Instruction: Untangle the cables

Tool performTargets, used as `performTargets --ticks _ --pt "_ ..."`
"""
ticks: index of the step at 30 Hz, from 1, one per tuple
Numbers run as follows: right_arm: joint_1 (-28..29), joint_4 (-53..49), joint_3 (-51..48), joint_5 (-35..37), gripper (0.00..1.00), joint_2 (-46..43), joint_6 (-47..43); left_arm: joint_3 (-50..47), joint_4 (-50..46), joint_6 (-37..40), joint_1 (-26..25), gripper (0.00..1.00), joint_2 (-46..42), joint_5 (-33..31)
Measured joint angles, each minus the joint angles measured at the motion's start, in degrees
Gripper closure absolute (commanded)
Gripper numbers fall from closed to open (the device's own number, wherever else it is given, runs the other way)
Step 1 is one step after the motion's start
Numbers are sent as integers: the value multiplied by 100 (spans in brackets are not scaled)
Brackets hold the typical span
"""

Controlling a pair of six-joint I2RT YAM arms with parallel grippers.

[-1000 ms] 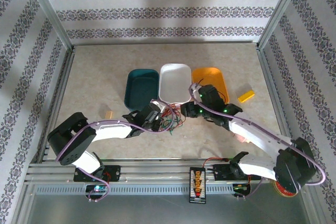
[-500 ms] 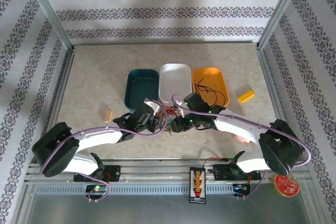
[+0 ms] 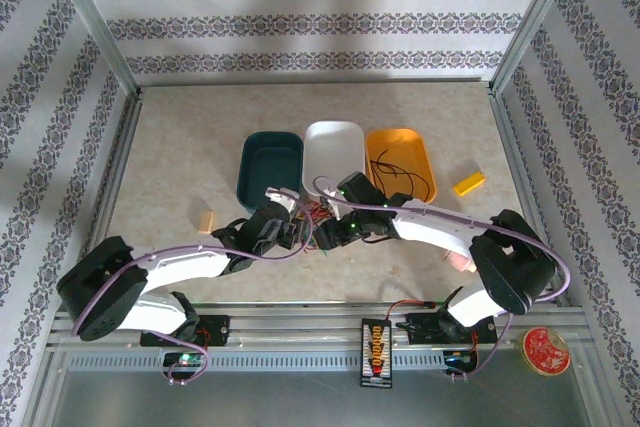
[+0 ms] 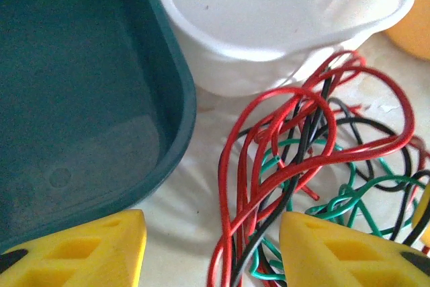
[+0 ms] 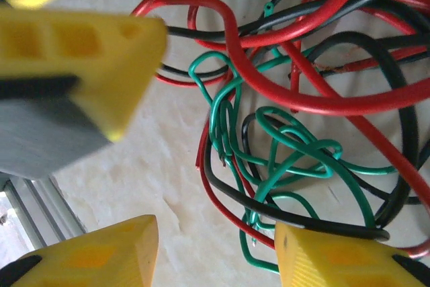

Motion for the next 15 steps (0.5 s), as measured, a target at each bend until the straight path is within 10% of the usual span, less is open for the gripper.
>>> performTargets --ticks 8,15 --pt "-103 59 57 83 51 109 52 516 -17 306 0 94 667 575" --pt "-435 83 52 354 52 107 245 586 -164 599 -2 100 682 1281"
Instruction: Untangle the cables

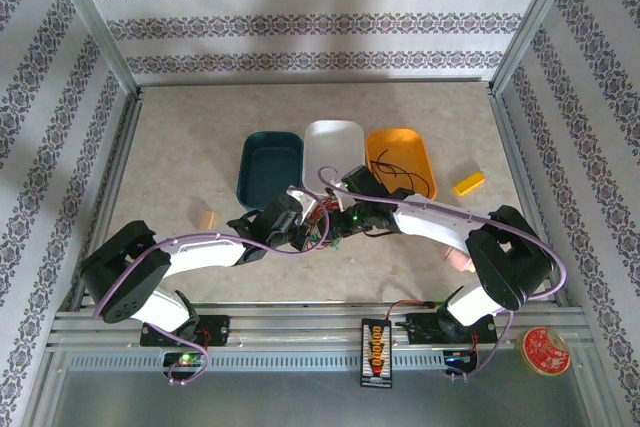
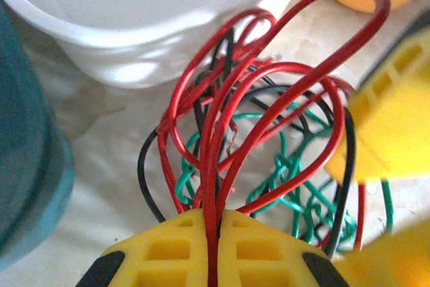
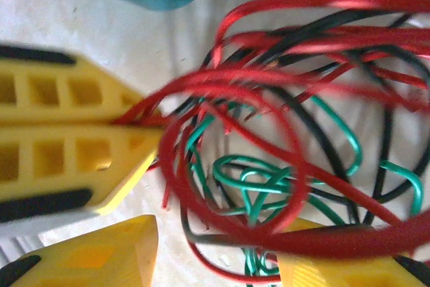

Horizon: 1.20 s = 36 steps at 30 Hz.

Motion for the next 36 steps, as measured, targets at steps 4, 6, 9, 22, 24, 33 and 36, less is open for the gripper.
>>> performTargets --ticks 4,6,9,22,24,33,36 --pt "-142 15 -17 39 60 0 74 2 -127 94 0 100 0 295" --pt "-153 15 -33 37 72 0 96 2 -170 125 2 100 0 363" --pt "-153 17 -42 37 92 0 94 4 -216 138 2 90 -4 387" --pt "-227 -297 -186 -166 100 -1106 7 4 -251 48 -4 47 -232 -39" --pt "-267 -378 -186 -363 100 -1320 -15 20 -249 50 -4 48 -232 -57" --pt "-673 -529 -114 -1019 100 -1941 105 267 -28 76 -4 79 247 -72" --pt "-831 -527 -4 -1137 100 -2098 149 267 13 61 -4 97 402 -116"
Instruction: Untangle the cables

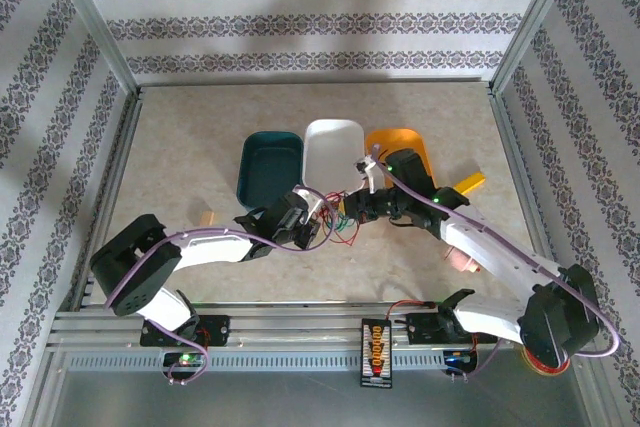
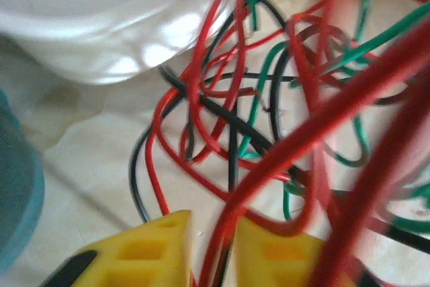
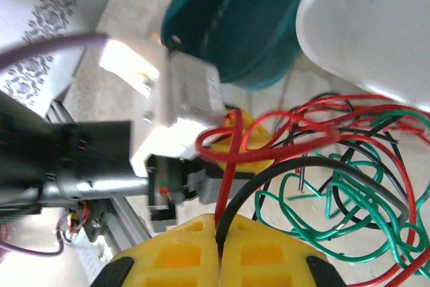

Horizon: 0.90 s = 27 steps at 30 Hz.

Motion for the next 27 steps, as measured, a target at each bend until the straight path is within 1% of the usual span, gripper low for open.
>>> performTargets --ticks 1,4,8,13,16,19,27 --pt "-48 4 17 -26 100 -39 20 0 0 0 0 100 22 -13" --pt "-177 0 17 -50 99 -79 55 0 4 -15 0 100 37 -33" --pt "-181 26 -85 -17 99 72 66 -2 15 -44 0 100 37 -48" --pt "-120 39 -348 315 100 557 92 -13 15 -63 0 100 37 -55" --pt "-122 11 -431 586 100 621 125 -20 15 -66 0 100 37 -94" --pt "-177 2 -428 817 100 374 177 -35 15 -66 0 100 37 -116" --pt "-807 -109 -219 1731 100 -1121 306 -199 13 -66 2 100 22 -118"
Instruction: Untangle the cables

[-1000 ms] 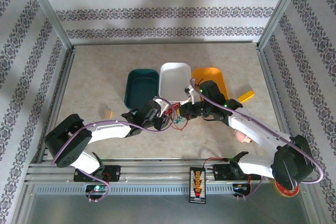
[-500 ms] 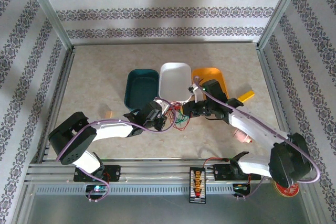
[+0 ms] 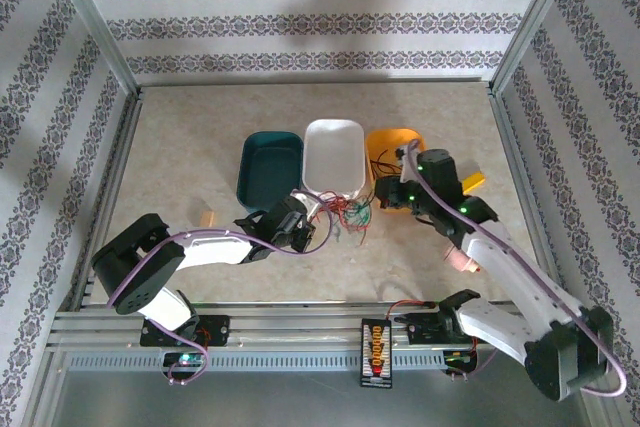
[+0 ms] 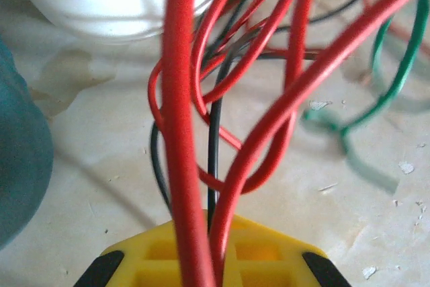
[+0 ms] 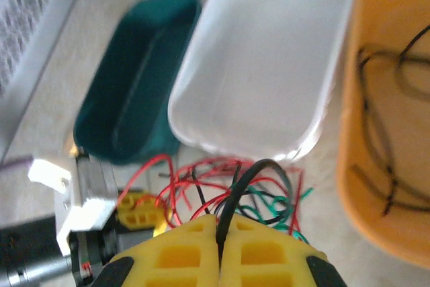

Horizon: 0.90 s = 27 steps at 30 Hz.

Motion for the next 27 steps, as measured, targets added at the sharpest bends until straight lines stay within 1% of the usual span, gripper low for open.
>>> performTargets --ticks 3,6,8,10,11,13,16,21,24,27 --pt "-188 0 160 271 100 -398 59 -39 0 0 -2 91 -26 -2" --pt "-299 2 376 389 100 -610 63 -74 0 2 -2 90 -33 -24" --pt "-306 0 538 393 100 -647 61 -76 0 2 0 91 -33 -37" --pt "-306 0 680 389 100 -651 61 -76 0 -9 -2 98 -33 -44" --pt "-306 7 739 387 100 -654 63 -76 0 -11 -2 100 -33 -46" --pt "-306 11 826 343 100 -656 81 -79 0 -15 -2 100 -33 -63" --pt "-306 24 929 138 100 -658 92 -96 0 -17 0 100 -33 -87" --pt "-293 81 1154 -490 100 -658 98 -168 0 -35 -2 100 -20 -109" --pt "-157 111 1287 -813 100 -678 96 -175 2 -39 -2 100 20 -131" --pt "122 96 1403 -1088 100 -758 83 -197 11 -59 0 100 44 -162"
